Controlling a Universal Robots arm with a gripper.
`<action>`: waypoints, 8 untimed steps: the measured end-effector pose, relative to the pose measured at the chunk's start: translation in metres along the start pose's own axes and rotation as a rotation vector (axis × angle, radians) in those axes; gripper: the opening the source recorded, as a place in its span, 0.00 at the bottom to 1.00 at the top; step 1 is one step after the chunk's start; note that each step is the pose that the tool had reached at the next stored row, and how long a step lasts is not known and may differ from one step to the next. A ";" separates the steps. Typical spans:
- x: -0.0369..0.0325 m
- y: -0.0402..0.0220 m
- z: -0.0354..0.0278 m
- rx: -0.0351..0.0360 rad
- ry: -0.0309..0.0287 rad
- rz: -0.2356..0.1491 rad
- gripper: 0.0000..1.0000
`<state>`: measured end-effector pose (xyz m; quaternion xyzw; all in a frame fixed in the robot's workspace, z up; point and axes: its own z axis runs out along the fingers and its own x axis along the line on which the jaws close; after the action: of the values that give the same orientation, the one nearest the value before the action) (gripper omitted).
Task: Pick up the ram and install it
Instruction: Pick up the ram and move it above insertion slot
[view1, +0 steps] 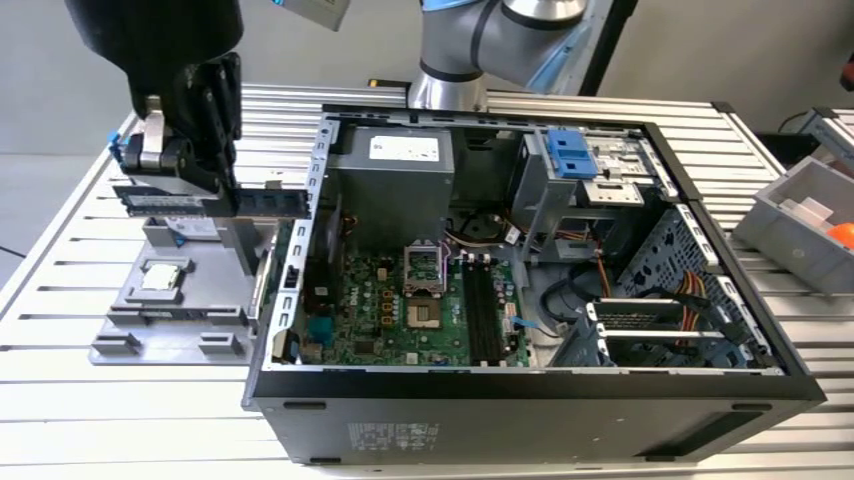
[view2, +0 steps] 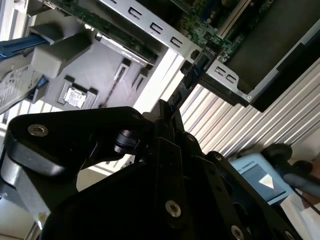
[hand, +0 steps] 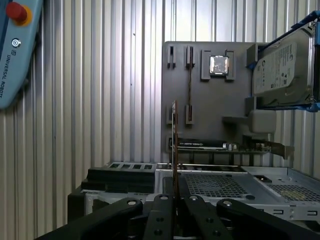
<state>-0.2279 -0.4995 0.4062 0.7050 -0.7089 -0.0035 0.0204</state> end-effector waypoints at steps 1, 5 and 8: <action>0.0000 -0.0013 0.0000 0.0000 0.0000 0.000 0.00; 0.0000 -0.0065 -0.0002 0.0000 0.0000 0.000 0.00; 0.0000 -0.0104 -0.0004 0.0000 0.0001 0.000 0.00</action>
<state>-0.2175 -0.4995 0.4062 0.7051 -0.7088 -0.0035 0.0204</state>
